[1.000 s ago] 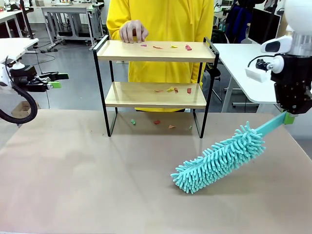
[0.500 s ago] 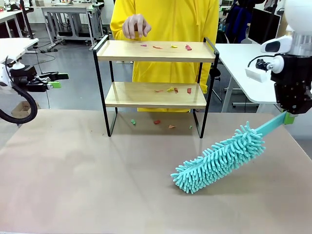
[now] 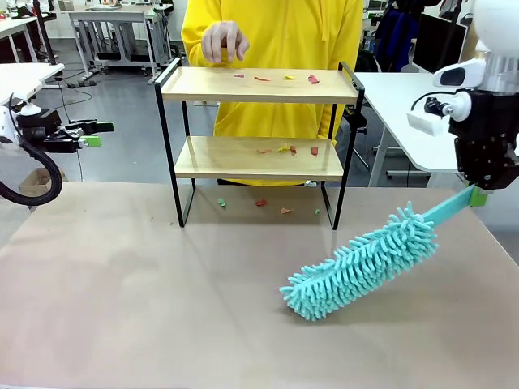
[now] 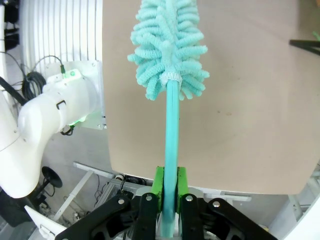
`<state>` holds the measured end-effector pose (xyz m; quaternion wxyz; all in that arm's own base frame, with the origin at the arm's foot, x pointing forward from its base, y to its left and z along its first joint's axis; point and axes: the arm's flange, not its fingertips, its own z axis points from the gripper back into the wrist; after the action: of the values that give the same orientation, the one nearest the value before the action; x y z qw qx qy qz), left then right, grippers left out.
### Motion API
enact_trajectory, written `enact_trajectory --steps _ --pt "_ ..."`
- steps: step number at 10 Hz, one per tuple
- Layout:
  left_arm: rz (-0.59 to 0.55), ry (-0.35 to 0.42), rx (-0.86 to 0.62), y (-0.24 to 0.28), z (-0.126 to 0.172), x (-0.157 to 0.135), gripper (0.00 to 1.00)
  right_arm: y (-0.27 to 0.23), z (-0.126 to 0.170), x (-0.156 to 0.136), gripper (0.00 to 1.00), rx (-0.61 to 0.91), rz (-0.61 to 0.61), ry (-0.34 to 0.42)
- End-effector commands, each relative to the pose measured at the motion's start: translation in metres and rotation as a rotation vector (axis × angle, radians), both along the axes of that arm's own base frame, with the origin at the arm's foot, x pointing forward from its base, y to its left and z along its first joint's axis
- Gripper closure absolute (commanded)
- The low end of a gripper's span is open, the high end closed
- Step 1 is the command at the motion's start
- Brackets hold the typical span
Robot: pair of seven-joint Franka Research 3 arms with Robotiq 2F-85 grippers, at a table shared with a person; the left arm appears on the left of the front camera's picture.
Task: Clean the shelf.
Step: Clean the specific section of the Shelf indicated by the human with the Duster.
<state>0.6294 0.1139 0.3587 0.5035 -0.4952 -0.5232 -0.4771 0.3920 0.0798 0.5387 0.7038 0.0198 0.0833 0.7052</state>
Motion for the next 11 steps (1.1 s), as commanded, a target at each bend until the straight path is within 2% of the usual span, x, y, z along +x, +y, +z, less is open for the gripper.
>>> enact_trajectory --steps 1,3,5,6,7,10,11 --pt "0.004 -0.012 0.000 0.001 0.002 -0.001 0.00 0.017 0.024 -0.009 0.87 0.124 0.015 -0.029" --pt "0.004 -0.012 0.000 0.001 0.002 -0.001 0.00 0.049 0.051 -0.021 0.87 0.141 0.044 -0.067" --pt "0.004 -0.012 0.000 0.001 0.002 -0.001 0.00 0.065 0.058 -0.019 0.87 0.123 0.066 -0.060" --pt "0.004 -0.012 0.000 0.001 0.002 -0.001 0.00 0.076 0.064 -0.022 0.87 0.188 0.041 -0.028" --pt "0.004 -0.012 0.000 0.001 0.002 -0.001 0.00 0.092 0.071 -0.031 0.87 0.224 0.029 -0.068" --pt "0.004 -0.012 0.000 0.001 0.002 -0.001 0.00 0.167 0.096 -0.069 0.87 0.422 -0.226 -0.107" --pt "0.004 -0.012 0.000 0.001 0.002 -0.001 0.00 0.187 0.101 -0.079 0.87 0.478 -0.265 -0.160"
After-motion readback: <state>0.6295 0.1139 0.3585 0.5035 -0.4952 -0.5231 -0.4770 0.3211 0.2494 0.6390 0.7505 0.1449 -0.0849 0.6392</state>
